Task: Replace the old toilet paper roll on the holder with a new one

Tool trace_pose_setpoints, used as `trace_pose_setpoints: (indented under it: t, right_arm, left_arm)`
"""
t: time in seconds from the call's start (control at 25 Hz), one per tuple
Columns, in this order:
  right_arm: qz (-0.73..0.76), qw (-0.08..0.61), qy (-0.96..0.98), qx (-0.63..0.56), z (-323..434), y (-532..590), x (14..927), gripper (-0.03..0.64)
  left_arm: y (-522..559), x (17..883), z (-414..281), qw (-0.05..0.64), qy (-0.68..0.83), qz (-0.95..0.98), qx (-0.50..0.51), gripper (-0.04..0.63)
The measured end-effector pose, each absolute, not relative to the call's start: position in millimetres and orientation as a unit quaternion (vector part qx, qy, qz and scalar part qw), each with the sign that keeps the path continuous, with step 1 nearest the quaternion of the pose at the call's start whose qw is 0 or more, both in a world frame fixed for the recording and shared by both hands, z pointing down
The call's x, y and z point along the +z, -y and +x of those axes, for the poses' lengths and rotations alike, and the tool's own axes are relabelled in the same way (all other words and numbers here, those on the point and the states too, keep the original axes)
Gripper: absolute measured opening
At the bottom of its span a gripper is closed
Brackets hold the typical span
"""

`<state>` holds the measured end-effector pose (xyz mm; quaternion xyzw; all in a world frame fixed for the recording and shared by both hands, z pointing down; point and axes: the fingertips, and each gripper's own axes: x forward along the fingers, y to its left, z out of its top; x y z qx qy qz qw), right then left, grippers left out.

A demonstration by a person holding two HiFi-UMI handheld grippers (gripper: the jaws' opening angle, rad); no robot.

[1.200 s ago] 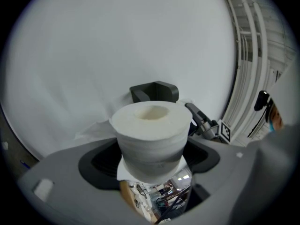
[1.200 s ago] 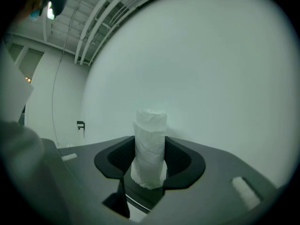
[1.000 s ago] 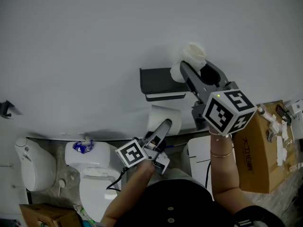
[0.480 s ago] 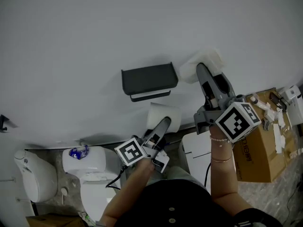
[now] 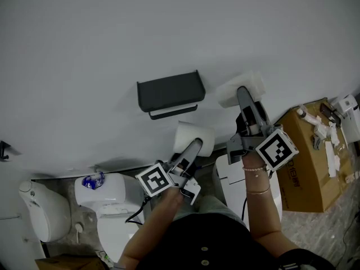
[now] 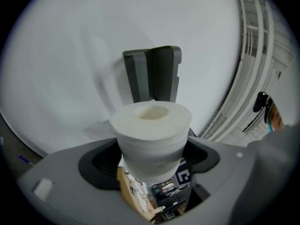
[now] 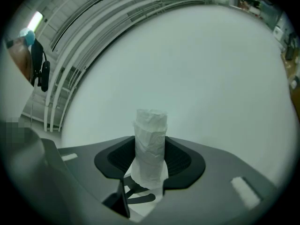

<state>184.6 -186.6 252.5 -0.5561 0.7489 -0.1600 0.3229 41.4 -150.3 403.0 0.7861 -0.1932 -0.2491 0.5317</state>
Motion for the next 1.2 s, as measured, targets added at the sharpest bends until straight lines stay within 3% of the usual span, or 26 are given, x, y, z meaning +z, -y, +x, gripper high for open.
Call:
trace_pose_setpoints:
  t: [0.2,0.6,1.2]
  right_arm:
    - [-0.526,0.401,-0.713,-0.232,181,193,282,0.178]
    - [-0.477,0.487,-0.652,-0.332,176,201,326,0.178]
    - [-0.426,0.519,-0.616,-0.411,159,224,358,0.178]
  left_arm:
    - [149,410,34,0.533,0.199,0.785,-0.247,0.403]
    - [146,416,26,0.529,0.217,0.784,-0.241,0.402]
    - [147,420,6,0.523,0.245,0.775,-0.255,0.402]
